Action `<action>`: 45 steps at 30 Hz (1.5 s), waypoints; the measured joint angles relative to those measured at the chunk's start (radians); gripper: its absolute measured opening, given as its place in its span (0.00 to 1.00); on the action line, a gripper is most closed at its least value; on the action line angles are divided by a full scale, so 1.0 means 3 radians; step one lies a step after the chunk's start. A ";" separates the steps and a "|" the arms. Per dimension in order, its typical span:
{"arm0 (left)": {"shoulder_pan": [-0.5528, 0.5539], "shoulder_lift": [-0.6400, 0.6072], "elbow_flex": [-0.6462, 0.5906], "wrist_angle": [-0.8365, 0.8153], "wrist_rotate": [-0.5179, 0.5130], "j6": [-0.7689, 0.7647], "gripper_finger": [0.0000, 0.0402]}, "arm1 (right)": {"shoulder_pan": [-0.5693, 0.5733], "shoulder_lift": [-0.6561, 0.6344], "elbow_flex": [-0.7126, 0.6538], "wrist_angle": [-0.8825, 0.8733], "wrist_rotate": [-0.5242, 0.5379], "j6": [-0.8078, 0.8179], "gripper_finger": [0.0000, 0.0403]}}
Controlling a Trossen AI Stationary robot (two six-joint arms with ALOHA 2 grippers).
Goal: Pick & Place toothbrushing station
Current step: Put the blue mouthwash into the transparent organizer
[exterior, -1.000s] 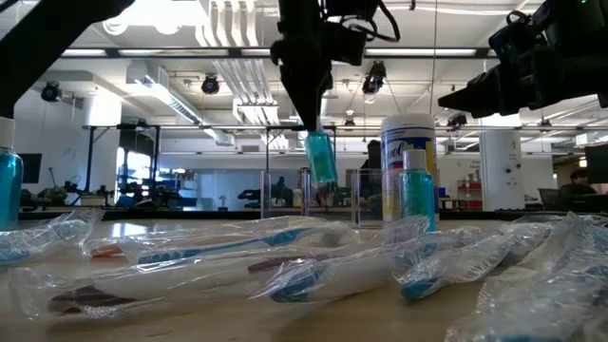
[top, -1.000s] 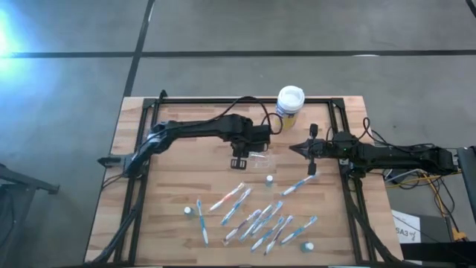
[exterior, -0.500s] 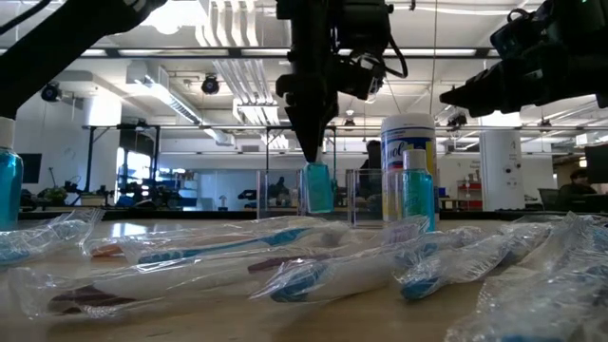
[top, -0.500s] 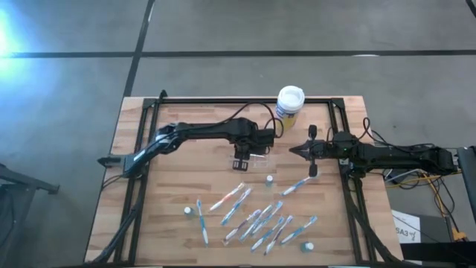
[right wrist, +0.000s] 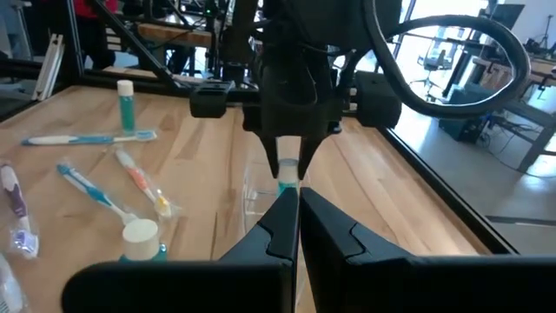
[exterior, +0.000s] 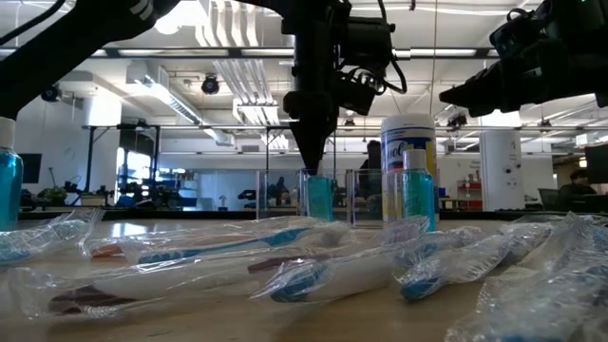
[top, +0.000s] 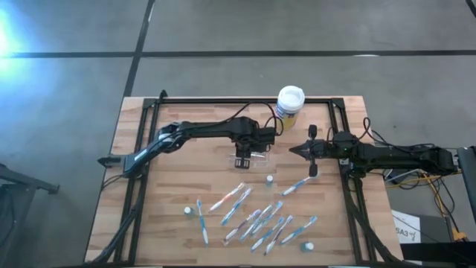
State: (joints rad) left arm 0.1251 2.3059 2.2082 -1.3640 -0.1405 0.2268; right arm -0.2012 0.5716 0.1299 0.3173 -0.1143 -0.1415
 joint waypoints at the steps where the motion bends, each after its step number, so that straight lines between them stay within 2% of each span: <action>1: 0.0001 0.0006 0.0002 0.0000 -0.0003 -0.0004 0.25 | 0.0000 0.0000 0.0000 0.0001 0.0000 -0.0001 0.02; 7: 0.0012 0.0018 0.0003 0.0008 0.0000 -0.0054 0.25 | 0.0000 0.0000 0.0000 0.0001 0.0000 0.0003 0.02; 15: 0.0017 0.0071 -0.0027 0.0030 -0.0007 -0.0085 0.40 | -0.0001 0.0000 0.0001 0.0000 0.0000 0.0017 0.02; 29: 0.0016 0.0006 -0.0006 -0.0053 -0.0010 -0.0090 0.41 | 0.0000 0.0000 0.0001 0.0000 0.0000 0.0036 0.02; 38: 0.0016 -0.0280 -0.0003 -0.0192 -0.0060 -0.0246 0.42 | 0.0000 0.0001 0.0001 0.0001 0.0001 0.0037 0.02; 45: 0.0013 -0.0756 -0.0012 -0.0456 -0.0058 -0.0534 0.41 | 0.0000 0.0001 0.0003 0.0000 0.0001 0.0062 0.02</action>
State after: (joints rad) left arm 0.1291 2.0790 2.2046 -1.5008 -0.1578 0.0667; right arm -0.2012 0.5720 0.1307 0.3174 -0.1139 -0.1229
